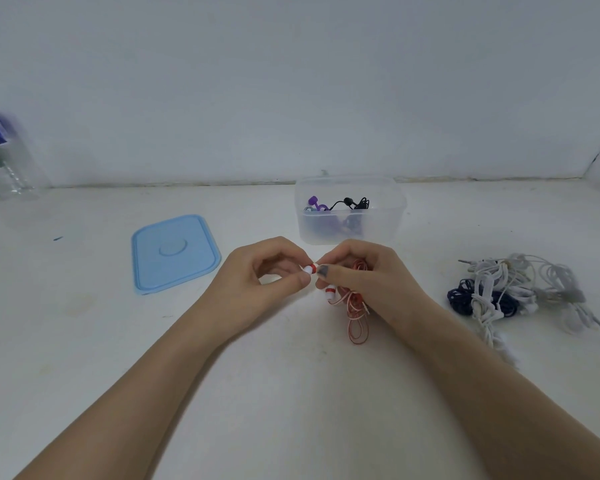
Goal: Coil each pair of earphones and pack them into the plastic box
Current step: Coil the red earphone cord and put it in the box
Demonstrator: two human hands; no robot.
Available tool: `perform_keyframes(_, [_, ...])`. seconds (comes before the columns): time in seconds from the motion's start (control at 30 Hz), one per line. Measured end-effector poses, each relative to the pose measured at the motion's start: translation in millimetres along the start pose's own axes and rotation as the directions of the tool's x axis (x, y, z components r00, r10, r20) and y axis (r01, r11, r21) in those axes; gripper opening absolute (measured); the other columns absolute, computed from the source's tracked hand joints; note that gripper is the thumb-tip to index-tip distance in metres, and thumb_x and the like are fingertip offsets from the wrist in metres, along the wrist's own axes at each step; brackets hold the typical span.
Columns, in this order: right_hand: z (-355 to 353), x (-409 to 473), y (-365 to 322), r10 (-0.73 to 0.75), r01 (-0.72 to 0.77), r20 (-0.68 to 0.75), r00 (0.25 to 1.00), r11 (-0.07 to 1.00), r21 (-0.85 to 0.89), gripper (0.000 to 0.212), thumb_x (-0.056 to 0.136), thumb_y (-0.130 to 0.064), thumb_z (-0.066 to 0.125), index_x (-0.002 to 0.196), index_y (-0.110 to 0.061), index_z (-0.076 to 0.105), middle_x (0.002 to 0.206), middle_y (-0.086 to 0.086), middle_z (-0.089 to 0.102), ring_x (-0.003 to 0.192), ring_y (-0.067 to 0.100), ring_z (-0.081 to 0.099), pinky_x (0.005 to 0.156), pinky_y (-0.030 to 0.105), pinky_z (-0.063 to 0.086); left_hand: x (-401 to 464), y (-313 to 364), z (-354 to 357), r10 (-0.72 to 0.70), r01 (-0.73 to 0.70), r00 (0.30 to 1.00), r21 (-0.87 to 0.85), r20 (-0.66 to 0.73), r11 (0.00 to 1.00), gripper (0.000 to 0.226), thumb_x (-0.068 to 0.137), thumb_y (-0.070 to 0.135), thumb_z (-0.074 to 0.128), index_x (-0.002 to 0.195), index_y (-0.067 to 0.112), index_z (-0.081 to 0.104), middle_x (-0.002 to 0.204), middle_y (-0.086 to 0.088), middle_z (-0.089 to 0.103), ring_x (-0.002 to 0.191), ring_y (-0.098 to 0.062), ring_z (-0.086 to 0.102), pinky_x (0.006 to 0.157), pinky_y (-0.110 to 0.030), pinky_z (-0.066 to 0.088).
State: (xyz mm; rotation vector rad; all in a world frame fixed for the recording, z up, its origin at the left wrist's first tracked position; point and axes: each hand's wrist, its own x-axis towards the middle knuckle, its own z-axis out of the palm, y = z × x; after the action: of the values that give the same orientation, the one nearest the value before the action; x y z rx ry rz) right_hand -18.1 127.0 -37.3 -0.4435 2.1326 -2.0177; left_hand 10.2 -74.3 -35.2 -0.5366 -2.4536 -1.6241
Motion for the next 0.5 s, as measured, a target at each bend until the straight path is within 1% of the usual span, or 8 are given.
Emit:
perform_keyframes(0.03, [-0.3, -0.5, -0.5, -0.002, 0.002, 0.007, 1.000, 1.000, 0.010, 0.012, 0.086, -0.005, 0.074, 0.090, 0.005, 0.070, 0.076, 0.015, 0.074, 0.058, 0.019, 0.064, 0.058, 0.023, 0.051, 0.2, 0.2, -0.3, -0.005, 0.005, 1.000, -0.020, 0.006, 1.000, 0.012, 0.090, 0.001, 0.074, 0.094, 0.012, 0.073, 0.093, -0.003, 0.076, 0.092, -0.022, 0.073, 0.089, -0.030, 0.055])
perform_keyframes(0.1, [-0.7, -0.7, -1.0, -0.007, 0.007, 0.018, 1.000, 1.000, 0.013, 0.011, 0.087, -0.004, 0.073, 0.091, 0.006, 0.069, 0.077, 0.017, 0.074, 0.058, 0.018, 0.064, 0.056, 0.020, 0.049, 1.2, 0.9, -1.1, -0.018, 0.019, 1.000, -0.047, 0.010, 0.999, 0.009, 0.089, 0.001, 0.074, 0.093, 0.010, 0.073, 0.092, -0.005, 0.076, 0.091, -0.021, 0.073, 0.086, -0.026, 0.054])
perform_keyframes(0.2, [-1.0, -0.5, 0.3, -0.015, 0.014, 0.039, 0.999, 1.000, 0.009, 0.011, 0.087, -0.004, 0.072, 0.092, 0.007, 0.070, 0.075, 0.015, 0.074, 0.059, 0.018, 0.064, 0.058, 0.021, 0.050, 2.0, 1.3, -1.8, -0.044, 0.045, 0.999, -0.081, 0.020, 0.996, 0.005, 0.089, 0.003, 0.074, 0.092, 0.006, 0.072, 0.089, -0.003, 0.076, 0.087, -0.014, 0.071, 0.081, -0.018, 0.050])
perform_keyframes(0.3, [-1.1, 0.0, 0.0, -0.009, 0.008, 0.034, 0.999, 0.999, 0.041, 0.007, 0.087, -0.002, 0.071, 0.089, 0.005, 0.071, 0.074, 0.013, 0.073, 0.057, 0.017, 0.064, 0.057, 0.020, 0.050, 2.4, 1.6, -1.5, -0.050, 0.053, 0.998, -0.087, 0.028, 0.995, 0.009, 0.088, 0.000, 0.074, 0.093, 0.007, 0.071, 0.087, 0.002, 0.074, 0.083, -0.011, 0.069, 0.078, -0.015, 0.048])
perform_keyframes(0.4, [-1.5, 0.0, -0.9, -0.008, 0.006, 0.029, 1.000, 0.998, 0.057, 0.006, 0.088, -0.001, 0.071, 0.090, 0.005, 0.071, 0.075, 0.015, 0.073, 0.056, 0.015, 0.065, 0.055, 0.018, 0.049, 2.0, 1.9, -0.6, -0.053, 0.056, 0.998, -0.103, 0.032, 0.993, 0.014, 0.087, -0.003, 0.074, 0.094, 0.008, 0.070, 0.086, 0.003, 0.074, 0.082, -0.012, 0.069, 0.078, -0.015, 0.049])
perform_keyframes(0.5, [-1.6, -0.6, -0.8, -0.002, 0.000, 0.033, 0.999, 0.999, 0.050, 0.006, 0.088, -0.002, 0.070, 0.090, 0.005, 0.071, 0.076, 0.014, 0.074, 0.057, 0.016, 0.065, 0.057, 0.019, 0.049, 1.7, 1.8, -1.3, -0.065, 0.068, 0.997, -0.105, 0.028, 0.992, 0.013, 0.088, -0.001, 0.074, 0.094, 0.010, 0.070, 0.086, -0.002, 0.075, 0.082, -0.013, 0.069, 0.079, -0.019, 0.050])
